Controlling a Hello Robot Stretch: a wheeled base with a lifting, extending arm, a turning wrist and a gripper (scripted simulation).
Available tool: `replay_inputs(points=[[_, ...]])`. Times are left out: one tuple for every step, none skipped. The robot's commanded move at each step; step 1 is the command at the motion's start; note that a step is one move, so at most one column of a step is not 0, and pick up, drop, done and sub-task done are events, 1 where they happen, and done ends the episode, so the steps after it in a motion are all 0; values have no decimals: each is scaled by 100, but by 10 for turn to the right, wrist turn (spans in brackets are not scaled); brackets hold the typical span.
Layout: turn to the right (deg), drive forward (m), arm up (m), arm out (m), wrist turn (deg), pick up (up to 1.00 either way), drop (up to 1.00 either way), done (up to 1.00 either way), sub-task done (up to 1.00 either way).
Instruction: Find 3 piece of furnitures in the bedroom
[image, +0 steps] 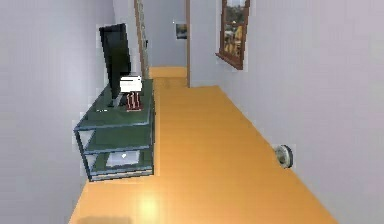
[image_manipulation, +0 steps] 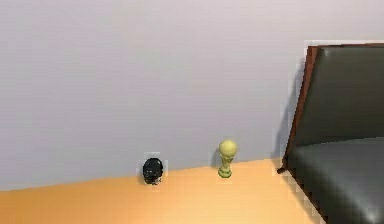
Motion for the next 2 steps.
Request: replay_inputs(points=[[0, 100, 0, 0, 0, 0, 0, 0, 0], [-30, 0, 0, 0, 0, 0, 0, 0, 0]])
